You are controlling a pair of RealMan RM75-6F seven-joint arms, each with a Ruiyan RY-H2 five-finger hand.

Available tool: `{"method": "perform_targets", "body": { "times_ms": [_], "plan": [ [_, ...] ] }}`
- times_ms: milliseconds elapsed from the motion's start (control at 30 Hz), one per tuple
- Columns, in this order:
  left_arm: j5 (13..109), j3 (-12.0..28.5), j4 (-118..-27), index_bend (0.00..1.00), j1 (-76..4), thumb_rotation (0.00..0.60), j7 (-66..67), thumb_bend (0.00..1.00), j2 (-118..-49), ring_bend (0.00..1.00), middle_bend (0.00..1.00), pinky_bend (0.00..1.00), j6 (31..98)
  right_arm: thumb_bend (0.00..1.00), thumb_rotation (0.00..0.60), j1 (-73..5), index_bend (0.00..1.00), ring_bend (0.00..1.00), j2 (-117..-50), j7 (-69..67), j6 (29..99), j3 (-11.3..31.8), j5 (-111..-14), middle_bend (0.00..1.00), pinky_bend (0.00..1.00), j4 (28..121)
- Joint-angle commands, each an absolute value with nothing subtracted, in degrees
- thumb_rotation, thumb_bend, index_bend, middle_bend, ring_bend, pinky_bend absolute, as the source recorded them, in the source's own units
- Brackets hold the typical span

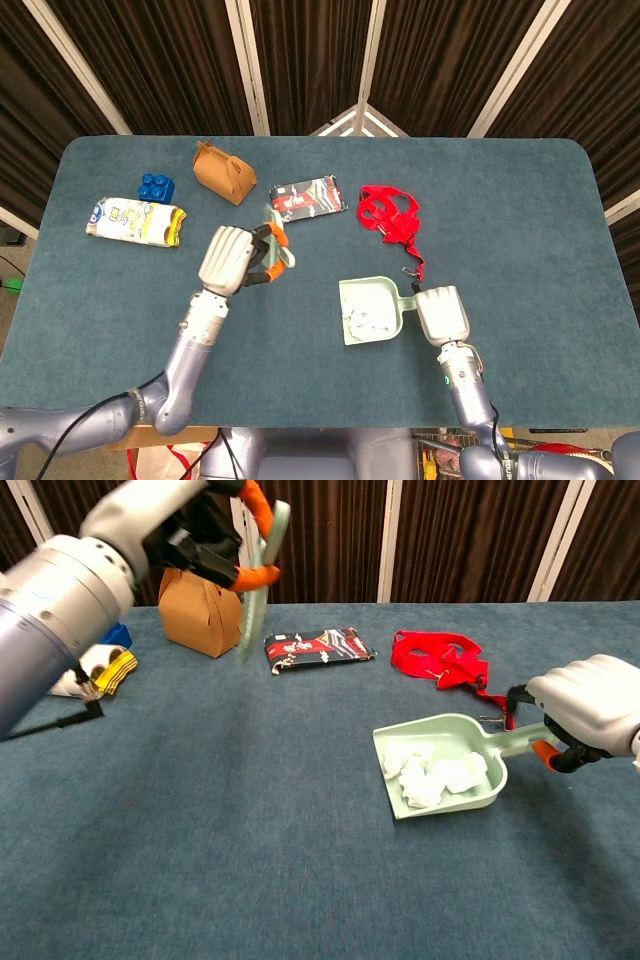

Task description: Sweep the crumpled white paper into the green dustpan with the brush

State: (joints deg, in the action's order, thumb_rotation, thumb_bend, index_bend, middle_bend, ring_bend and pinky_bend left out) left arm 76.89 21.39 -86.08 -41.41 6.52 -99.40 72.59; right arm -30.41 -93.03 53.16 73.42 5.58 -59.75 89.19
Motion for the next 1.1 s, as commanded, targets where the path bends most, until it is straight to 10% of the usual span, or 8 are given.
{"method": "perform_targets", "body": {
  "times_ms": [33, 1100],
  "plan": [
    [76.54, 21.63, -87.28, 0.78, -40.47, 0.600, 5.83, 0.57, -97.41, 1.00, 1.00, 1.00, 72.88, 0.50, 0.600, -30.38, 0.00, 0.79, -92.73, 55.47, 74.05, 5.56, -58.57, 0.84, 0.80, 90.56],
    [65.48, 6.30, -99.22, 0.78, -40.57, 0.600, 47.43, 0.57, -78.50, 1.00, 1.00, 1.00, 57.76, 0.48, 0.600, -28.96, 0.00, 0.78, -84.94, 57.08, 77.03, 4.31, -59.85, 0.84, 0.80, 100.94]
  ]
}}
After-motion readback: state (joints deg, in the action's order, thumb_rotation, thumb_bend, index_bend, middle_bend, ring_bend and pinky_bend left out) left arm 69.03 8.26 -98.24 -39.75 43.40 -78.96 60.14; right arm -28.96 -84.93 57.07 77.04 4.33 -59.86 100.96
